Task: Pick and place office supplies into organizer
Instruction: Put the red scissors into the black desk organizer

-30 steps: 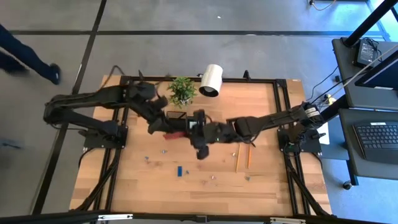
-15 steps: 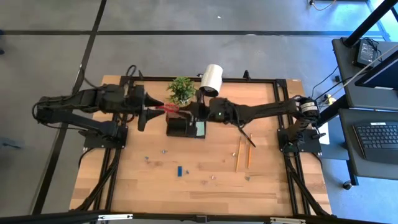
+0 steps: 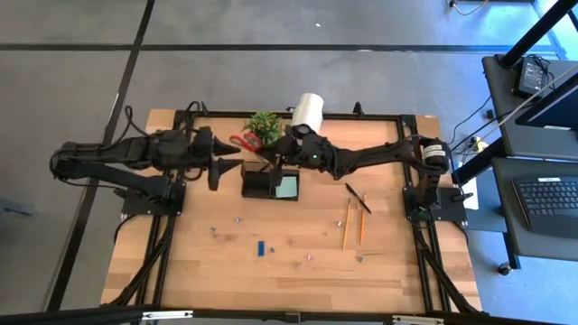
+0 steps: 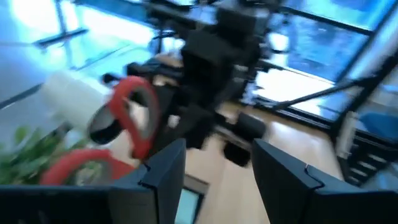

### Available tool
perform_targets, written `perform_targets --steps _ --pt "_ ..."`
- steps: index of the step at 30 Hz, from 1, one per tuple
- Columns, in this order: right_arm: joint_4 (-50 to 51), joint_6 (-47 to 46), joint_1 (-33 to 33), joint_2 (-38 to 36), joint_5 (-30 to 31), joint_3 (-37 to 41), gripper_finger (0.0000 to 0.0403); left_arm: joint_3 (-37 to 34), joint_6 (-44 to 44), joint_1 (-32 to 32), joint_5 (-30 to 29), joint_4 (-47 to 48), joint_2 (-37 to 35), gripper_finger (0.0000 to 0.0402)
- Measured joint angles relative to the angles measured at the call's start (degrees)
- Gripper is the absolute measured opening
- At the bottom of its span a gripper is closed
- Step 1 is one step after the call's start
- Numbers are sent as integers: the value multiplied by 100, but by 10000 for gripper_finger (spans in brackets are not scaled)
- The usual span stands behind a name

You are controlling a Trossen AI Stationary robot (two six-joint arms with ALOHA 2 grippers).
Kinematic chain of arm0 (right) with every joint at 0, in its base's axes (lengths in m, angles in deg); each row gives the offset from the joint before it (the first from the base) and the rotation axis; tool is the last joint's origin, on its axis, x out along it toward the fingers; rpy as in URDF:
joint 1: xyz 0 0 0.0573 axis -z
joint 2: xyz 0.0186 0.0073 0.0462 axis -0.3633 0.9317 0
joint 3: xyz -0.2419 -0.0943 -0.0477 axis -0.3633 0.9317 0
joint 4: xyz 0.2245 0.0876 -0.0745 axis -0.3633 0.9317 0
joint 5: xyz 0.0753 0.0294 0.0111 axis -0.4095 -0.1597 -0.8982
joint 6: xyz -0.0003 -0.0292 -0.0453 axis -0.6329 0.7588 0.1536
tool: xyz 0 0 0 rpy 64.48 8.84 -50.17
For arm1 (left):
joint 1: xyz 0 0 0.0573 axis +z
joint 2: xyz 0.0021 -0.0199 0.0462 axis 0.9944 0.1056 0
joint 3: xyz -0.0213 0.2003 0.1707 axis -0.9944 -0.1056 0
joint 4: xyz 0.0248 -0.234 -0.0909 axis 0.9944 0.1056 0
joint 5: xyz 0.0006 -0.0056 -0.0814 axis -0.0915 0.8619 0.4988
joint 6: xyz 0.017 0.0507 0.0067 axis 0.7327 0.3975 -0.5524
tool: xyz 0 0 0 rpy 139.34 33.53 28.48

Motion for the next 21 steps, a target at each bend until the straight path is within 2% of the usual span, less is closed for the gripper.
perform_targets --steps 6,10,13,16,21 --pt "-23 115 -78 188 -16 -342 44 -101 -794 1 -424 1081 -17 177" --pt "49 126 -76 191 -38 -386 44 -101 -1289 -12 -425 1644 -21 171" --pt "77 60 -121 195 -25 -386 44 -101 -1499 16 -984 2015 -20 161" --pt "233 74 -222 195 -52 -388 44 -101 -1551 53 -1368 2064 -15 150" --pt "207 130 -357 199 -55 -388 44 -101 -1542 162 -1437 1931 10 138"
